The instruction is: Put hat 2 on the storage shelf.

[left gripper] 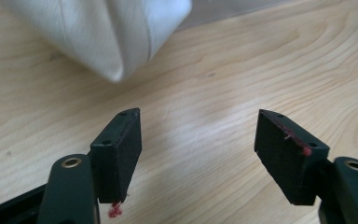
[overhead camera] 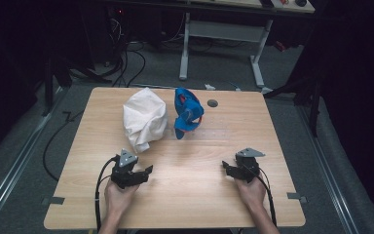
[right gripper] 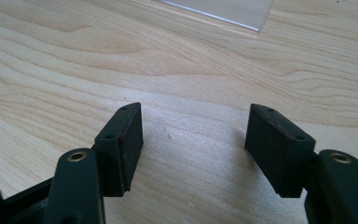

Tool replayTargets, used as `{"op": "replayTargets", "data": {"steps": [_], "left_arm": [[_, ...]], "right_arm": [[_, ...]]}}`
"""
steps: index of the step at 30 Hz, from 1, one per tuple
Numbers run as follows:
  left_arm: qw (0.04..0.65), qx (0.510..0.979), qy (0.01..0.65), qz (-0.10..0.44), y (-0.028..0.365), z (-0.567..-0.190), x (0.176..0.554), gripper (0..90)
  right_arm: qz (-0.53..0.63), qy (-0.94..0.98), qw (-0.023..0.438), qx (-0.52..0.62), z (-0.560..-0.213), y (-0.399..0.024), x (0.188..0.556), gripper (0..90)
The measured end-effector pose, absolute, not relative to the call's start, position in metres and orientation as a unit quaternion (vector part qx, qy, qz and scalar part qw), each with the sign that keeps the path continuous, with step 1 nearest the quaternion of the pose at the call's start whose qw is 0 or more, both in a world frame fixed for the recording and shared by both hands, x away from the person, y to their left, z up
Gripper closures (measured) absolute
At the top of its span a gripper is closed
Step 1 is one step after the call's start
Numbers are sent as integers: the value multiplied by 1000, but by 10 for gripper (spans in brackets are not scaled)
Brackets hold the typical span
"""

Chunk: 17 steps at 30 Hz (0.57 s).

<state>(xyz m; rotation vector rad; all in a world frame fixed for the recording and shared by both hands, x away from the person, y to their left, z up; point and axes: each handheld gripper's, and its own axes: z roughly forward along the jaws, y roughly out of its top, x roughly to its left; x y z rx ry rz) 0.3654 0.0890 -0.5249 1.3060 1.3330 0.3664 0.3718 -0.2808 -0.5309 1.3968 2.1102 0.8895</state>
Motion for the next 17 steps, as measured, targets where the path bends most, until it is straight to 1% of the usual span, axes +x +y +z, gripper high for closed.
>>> {"op": "replayTargets", "data": {"steps": [4, 7, 9, 17], "left_arm": [[566, 566, 572, 179, 90, -536, 366, 314], [546, 582, 571, 195, 89, -546, 366, 307], [541, 585, 572, 193, 88, -547, 366, 282], [541, 584, 574, 192, 88, -547, 366, 278]], "right_arm": [[323, 766, 228, 507, -531, -281, 372, 368], [323, 765, 227, 508, -531, -281, 372, 368], [323, 765, 227, 508, -531, -281, 372, 366], [323, 765, 227, 508, -531, -281, 372, 366]]}}
